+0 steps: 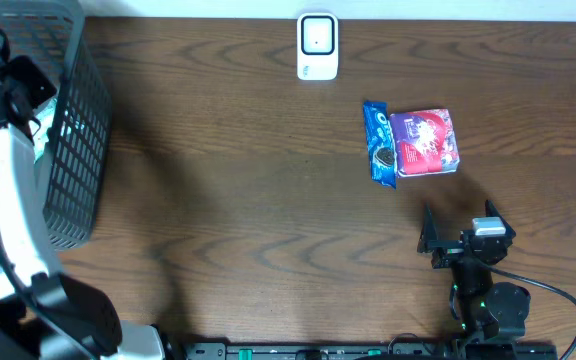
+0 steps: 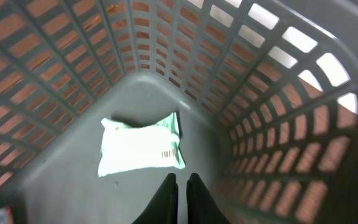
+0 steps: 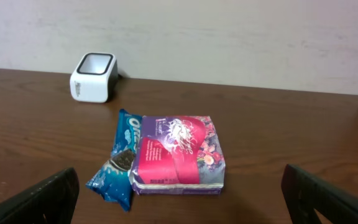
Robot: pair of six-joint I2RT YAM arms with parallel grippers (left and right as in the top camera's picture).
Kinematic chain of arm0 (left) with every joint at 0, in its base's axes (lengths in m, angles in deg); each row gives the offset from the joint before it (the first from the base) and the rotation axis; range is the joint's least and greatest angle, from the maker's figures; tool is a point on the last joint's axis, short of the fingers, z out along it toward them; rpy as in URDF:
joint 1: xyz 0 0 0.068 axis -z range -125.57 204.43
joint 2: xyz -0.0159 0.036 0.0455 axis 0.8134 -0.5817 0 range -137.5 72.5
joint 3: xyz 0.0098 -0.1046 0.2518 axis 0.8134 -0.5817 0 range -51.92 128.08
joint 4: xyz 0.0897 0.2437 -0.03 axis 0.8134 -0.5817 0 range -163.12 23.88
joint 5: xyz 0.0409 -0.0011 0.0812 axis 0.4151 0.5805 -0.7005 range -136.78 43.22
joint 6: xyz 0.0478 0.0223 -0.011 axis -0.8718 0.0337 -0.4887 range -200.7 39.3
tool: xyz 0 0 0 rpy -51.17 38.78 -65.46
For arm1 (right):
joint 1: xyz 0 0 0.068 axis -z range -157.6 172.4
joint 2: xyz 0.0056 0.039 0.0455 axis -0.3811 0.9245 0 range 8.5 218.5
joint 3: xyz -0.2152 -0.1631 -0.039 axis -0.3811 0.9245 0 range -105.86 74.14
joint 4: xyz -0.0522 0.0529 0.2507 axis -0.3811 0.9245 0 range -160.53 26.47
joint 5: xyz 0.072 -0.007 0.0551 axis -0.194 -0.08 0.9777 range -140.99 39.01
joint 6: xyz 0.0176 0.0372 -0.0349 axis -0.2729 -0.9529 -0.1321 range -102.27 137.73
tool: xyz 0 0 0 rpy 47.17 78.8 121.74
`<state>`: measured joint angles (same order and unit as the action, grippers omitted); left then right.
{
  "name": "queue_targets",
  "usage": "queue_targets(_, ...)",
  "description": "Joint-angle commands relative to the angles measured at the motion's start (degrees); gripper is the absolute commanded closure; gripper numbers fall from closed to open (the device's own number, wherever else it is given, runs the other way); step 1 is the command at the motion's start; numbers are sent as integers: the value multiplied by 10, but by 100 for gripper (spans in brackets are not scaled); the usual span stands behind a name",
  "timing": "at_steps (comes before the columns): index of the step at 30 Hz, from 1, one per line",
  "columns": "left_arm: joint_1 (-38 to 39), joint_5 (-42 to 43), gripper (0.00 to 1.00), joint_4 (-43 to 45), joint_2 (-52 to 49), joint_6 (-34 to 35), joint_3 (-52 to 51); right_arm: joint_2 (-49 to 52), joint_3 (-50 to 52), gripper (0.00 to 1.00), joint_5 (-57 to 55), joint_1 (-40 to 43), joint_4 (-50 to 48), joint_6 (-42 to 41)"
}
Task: Scan the item barcode
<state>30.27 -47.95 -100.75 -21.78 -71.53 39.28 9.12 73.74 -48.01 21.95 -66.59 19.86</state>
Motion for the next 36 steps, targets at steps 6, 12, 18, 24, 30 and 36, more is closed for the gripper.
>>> queue_targets(6,1,41,93,-62,53,1,1,-3,1,1,1,-3,2,1)
queue_targets(12,1,72,93,-114,38,1,-1,-3,1,1,1,-3,2,1)
queue_targets(18,1,170,93,-128,38,1,-1,-3,1,1,1,-3,2,1)
queue_targets(24,1,231,93,-135,38,1,-1,-3,1,1,1,-3,2,1)
queue_targets(30,1,233,93,-142,38,19,-1,-3,1,1,1,-3,2,1)
queue_targets(36,1,214,93,-89,37,4,-1,-3,1,1,1,-3,2,1)
